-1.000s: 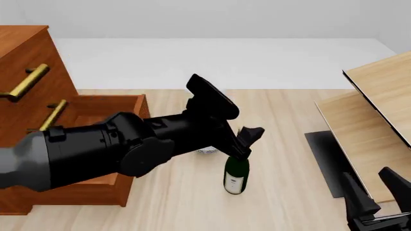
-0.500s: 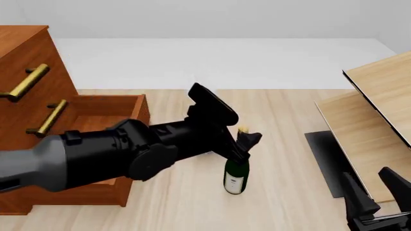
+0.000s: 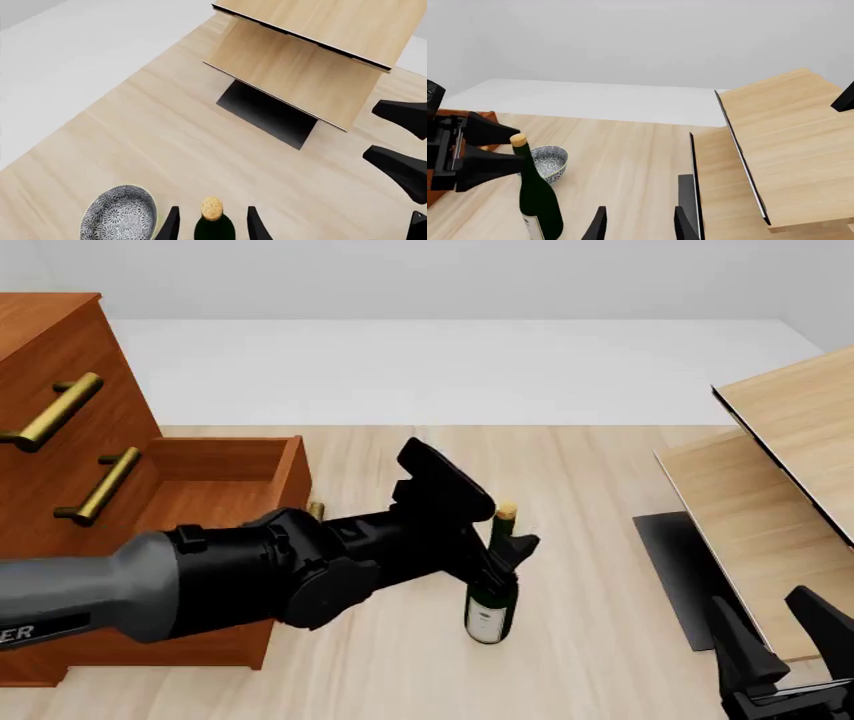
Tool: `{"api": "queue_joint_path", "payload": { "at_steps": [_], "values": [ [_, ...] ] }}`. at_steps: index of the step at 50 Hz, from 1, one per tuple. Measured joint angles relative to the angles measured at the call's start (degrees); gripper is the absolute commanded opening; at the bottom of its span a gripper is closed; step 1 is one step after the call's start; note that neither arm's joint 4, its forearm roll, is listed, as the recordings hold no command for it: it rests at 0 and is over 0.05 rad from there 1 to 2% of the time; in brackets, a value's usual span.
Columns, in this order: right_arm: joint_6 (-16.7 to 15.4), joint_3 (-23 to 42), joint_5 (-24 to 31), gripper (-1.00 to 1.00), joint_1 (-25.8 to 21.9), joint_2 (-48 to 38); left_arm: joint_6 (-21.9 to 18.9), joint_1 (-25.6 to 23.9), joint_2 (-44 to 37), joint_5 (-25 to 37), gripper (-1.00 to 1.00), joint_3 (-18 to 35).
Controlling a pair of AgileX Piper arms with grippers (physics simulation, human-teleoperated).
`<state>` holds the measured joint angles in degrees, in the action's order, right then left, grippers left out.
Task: Put the wine bottle in the bottom drawer of the cabinet.
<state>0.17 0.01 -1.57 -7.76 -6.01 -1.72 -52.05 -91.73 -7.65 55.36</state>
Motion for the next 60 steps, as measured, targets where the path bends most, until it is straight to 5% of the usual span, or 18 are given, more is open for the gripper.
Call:
{"api": "queue_joint_path", "payload": {
  "at_steps": [22,23,60],
  "values": [
    [0.0,0.0,0.1,1.00,0.0,0.0,0.2,0.5,-1.2,-1.6,1.00,-0.8],
    [-0.1,0.0,0.0,1.00,0.0,-0.1,0.2,0.5,-1.1,-1.7,-1.00,-0.8],
    [-0.5,0.0,0.4,1.00,-0.2,0.3,0.7,0.5,2.1,0.7,-1.00,-0.8]
  ]
}}
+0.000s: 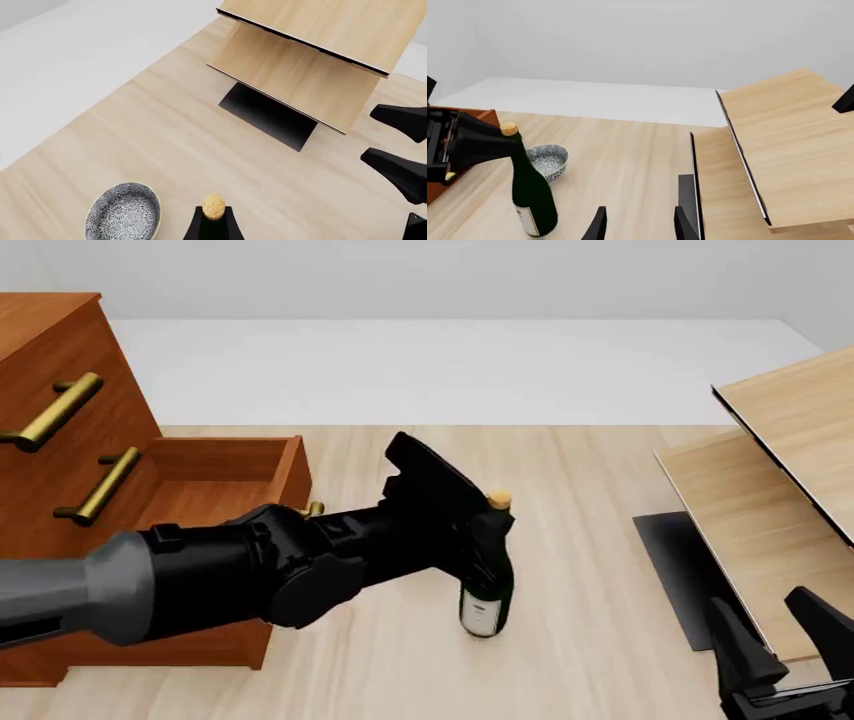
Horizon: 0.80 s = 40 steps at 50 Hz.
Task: Put the wine bottle in the bottom drawer of the cabinet.
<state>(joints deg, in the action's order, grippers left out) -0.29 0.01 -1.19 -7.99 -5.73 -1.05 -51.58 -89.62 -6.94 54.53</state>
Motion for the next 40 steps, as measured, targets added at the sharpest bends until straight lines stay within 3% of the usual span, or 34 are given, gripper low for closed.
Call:
{"api": "queue_joint_path", "payload": {
  "at_steps": [24,40],
  "values": [
    [-0.3,0.0,-0.3,1.00,-0.1,-0.5,1.0,-0.3,9.1,5.6,-1.00,-0.8],
    [-0.4,0.0,-0.9,1.00,-0.2,-1.2,0.8,-0.3,20.3,12.1,-1.00,-2.0]
  ]
}}
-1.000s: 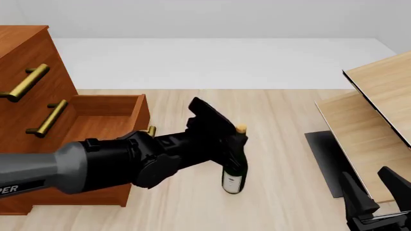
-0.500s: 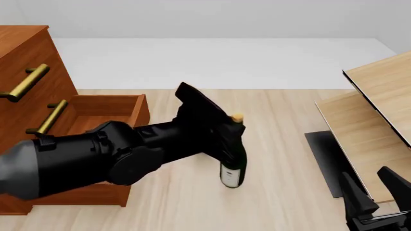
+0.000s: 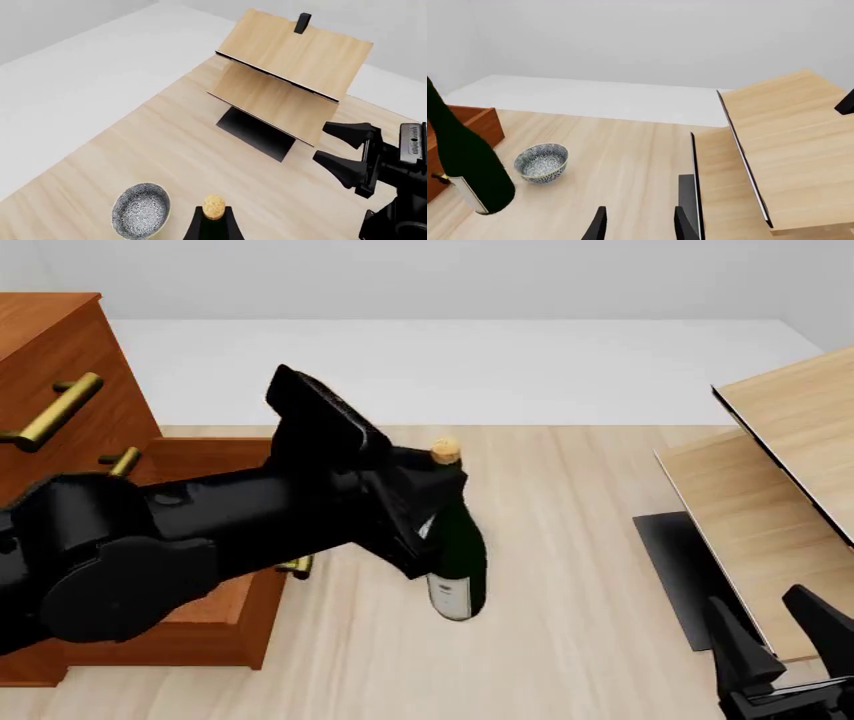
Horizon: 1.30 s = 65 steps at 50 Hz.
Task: Put the wine bottle in the bottom drawer of the cabinet.
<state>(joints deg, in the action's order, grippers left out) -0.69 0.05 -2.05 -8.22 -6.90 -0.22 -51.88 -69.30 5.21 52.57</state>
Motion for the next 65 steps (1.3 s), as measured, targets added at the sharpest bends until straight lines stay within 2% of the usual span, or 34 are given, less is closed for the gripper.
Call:
{"api": "queue_joint_path", "payload": {
  "at_steps": [16,31,47,65],
  "values": [
    [-0.2,0.0,-0.3,1.00,-0.2,-0.3,-2.6,4.3,12.2,8.0,-1.00,-0.5],
    [-0.7,0.0,0.2,1.00,-0.4,0.1,-4.6,10.0,21.1,16.2,-1.00,2.1],
    [-0.9,0.0,0.7,1.00,-0.5,0.5,-7.2,17.2,25.3,23.5,-1.00,6.5],
    [-0.8,0.0,0.5,1.00,-0.5,0.2,-8.8,26.0,24.7,31.7,-1.00,12.7]
  ]
}}
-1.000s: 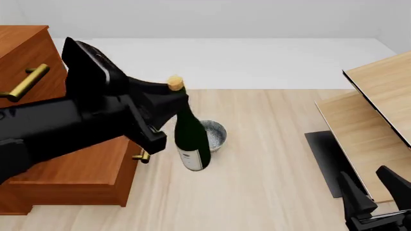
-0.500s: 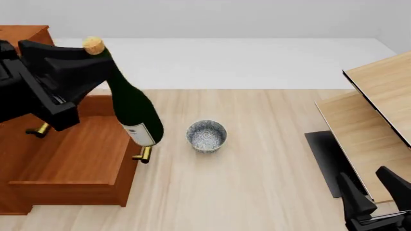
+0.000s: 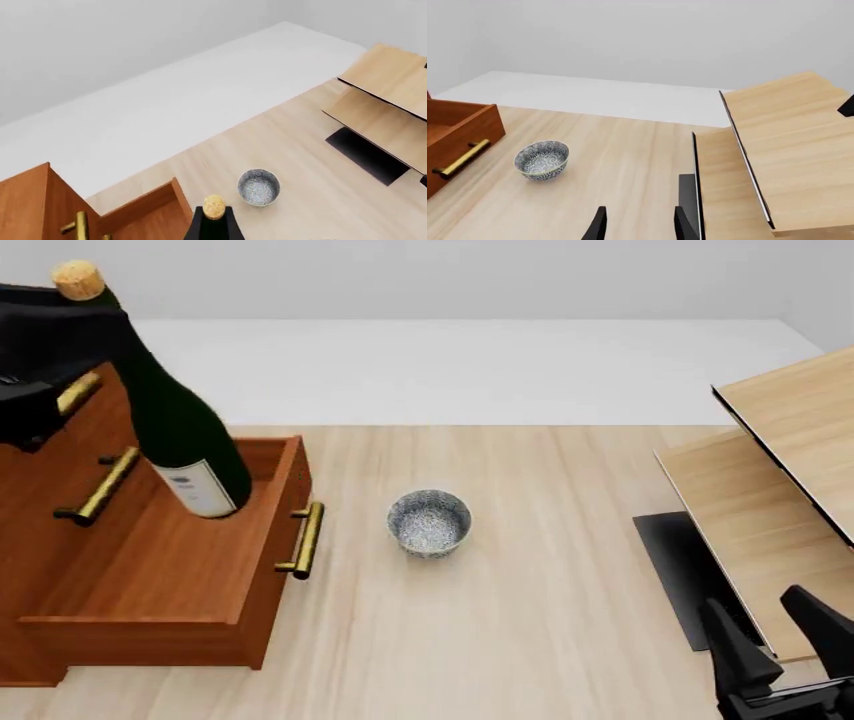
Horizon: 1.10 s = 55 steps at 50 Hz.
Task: Put the wine bottle in the bottom drawer of the cabinet.
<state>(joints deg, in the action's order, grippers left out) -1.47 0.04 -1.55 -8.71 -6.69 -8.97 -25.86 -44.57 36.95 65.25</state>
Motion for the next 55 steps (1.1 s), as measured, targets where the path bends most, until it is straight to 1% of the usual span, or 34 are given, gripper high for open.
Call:
{"api": "queue_joint_path", "payload": {
  "at_steps": [6,8,13,21,29,40,55],
  "values": [
    [0.1,0.0,-0.5,1.00,0.1,-0.5,-1.3,2.4,-1.5,3.0,-1.00,2.6],
    [0.1,0.0,-0.9,1.00,0.1,-0.9,-0.9,3.0,-2.3,4.3,-1.00,4.0],
    [0.1,0.0,-2.4,1.00,0.1,-2.4,-1.9,4.6,-4.0,7.2,-1.00,6.8],
    [0.1,0.0,-4.8,1.00,0.0,-4.8,-1.3,7.0,-7.1,11.6,-1.00,11.2],
    [0.0,0.0,-6.0,1.00,0.0,-6.1,-0.9,8.7,-9.8,14.4,-1.00,13.8],
    [0.0,0.0,-6.3,1.00,-0.1,-6.4,0.8,10.0,-12.3,16.2,-1.00,14.6],
    [-0.1,0.0,-5.8,1.00,-0.1,-6.0,2.5,10.7,-14.1,15.1,-1.00,11.8]
  ]
}}
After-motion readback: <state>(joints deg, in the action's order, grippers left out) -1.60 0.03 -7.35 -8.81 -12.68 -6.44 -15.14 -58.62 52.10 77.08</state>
